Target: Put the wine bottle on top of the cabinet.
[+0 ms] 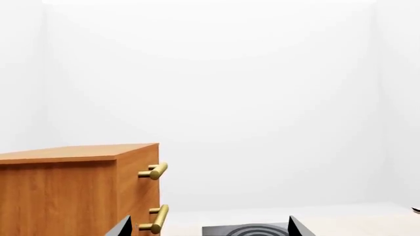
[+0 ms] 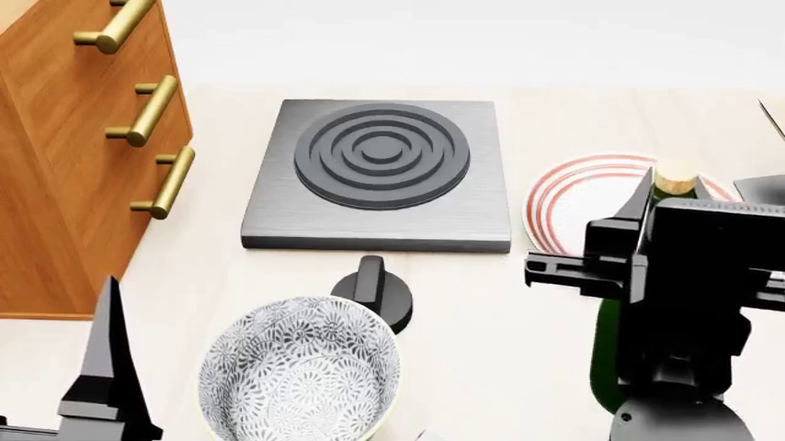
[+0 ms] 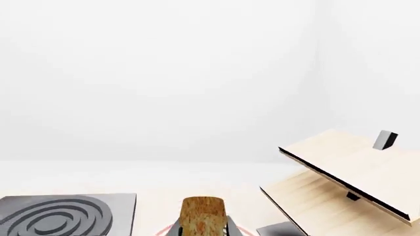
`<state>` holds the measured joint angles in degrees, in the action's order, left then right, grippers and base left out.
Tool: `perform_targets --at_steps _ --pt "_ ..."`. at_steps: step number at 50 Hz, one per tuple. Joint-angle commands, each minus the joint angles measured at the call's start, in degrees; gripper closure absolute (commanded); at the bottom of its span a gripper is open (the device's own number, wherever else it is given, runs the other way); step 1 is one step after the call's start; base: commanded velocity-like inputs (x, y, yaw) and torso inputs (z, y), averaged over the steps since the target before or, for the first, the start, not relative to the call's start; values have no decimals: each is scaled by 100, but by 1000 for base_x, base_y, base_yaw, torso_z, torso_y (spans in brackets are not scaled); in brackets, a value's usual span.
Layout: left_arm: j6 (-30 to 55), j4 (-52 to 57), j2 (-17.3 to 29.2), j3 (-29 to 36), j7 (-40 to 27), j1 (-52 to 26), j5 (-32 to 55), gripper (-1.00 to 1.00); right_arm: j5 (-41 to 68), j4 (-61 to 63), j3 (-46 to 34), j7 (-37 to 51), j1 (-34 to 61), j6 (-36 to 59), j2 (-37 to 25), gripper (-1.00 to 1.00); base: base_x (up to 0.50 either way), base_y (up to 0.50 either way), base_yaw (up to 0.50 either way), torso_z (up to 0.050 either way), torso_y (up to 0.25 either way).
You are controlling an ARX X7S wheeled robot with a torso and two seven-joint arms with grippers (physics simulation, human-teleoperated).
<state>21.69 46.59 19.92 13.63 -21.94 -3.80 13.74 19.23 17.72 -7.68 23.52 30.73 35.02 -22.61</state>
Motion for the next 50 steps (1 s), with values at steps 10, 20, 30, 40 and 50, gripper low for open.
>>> perform_targets --at_steps 10,20,30,40,50 --pt "46 5 47 86 -15 -25 52 -100 796 998 -26 -524 720 868 77 100 0 0 0 0 0" --pt "146 -16 100 145 6 -36 96 -100 1238 1143 -199 -756 1072 1219 220 100 0 0 0 0 0" --pt "201 -68 141 198 73 -47 194 -100 1480 1072 -432 -958 1379 1328 439 100 0 0 0 0 1" --pt "219 -46 174 240 64 -62 187 -100 1553 898 -651 -1071 1599 1302 652 100 0 0 0 0 1" --pt "245 -60 209 432 130 -90 139 -100 1546 881 -906 -1181 1697 1290 693 100 0 0 0 0 0"
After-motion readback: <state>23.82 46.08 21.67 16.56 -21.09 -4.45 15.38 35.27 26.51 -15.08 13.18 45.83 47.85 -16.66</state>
